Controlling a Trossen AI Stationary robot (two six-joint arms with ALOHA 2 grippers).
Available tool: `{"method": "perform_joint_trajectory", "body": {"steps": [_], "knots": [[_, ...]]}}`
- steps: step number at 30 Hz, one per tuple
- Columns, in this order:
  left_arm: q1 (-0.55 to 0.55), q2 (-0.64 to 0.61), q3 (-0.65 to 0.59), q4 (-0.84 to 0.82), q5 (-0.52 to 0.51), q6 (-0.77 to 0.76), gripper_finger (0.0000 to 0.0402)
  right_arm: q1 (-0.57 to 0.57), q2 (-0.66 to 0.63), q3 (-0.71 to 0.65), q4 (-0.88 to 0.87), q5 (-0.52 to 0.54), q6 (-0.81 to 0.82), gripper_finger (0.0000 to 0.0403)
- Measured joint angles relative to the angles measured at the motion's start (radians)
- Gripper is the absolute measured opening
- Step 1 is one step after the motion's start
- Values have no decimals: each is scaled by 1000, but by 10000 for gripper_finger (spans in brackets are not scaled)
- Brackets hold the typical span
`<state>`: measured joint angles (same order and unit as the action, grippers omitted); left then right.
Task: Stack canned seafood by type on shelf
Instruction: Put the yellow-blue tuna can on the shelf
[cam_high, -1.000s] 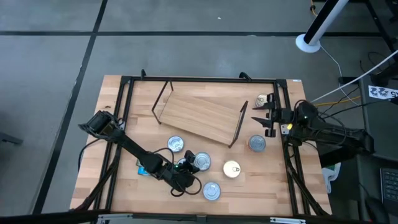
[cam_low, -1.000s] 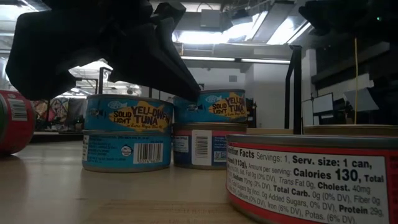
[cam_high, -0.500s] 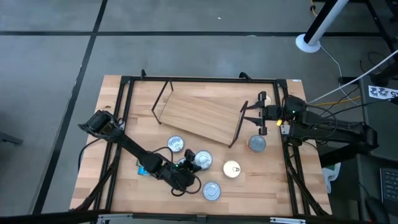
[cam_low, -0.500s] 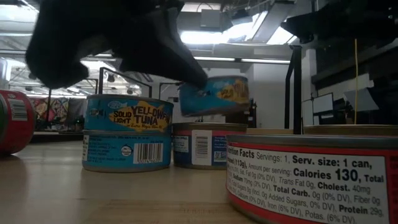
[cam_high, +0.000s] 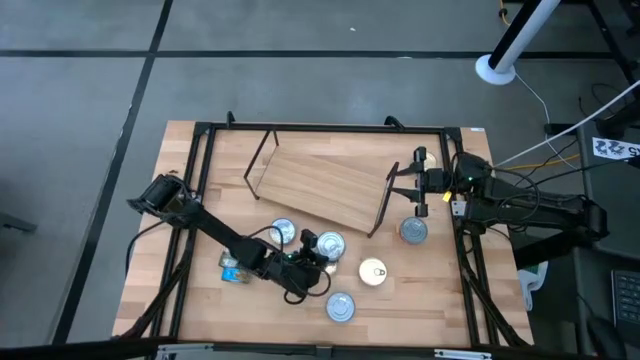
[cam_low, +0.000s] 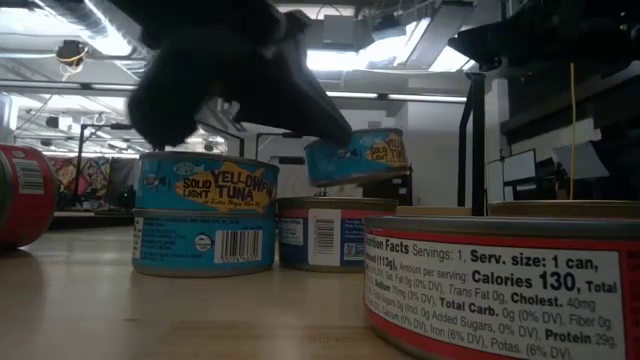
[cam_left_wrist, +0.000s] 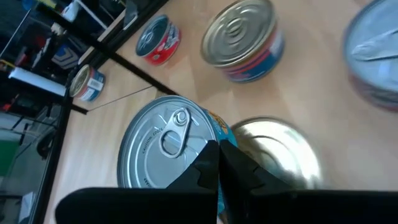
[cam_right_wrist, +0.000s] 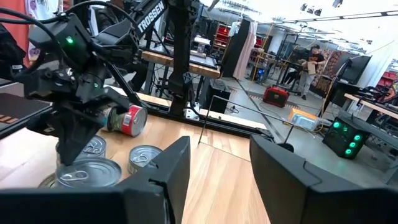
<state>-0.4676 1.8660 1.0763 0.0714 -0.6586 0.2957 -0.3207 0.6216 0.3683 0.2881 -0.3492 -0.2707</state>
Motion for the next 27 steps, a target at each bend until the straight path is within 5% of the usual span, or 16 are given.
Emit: {"method": "perform_joint_trajectory", "body": {"steps": [11, 27], "knots": [[117, 0, 0, -2, 4, 75, 0, 0, 0, 0, 0, 0, 0, 168], [293, 0, 1, -4, 163, 143, 0, 0, 0, 0, 0, 0, 0, 168]]}}
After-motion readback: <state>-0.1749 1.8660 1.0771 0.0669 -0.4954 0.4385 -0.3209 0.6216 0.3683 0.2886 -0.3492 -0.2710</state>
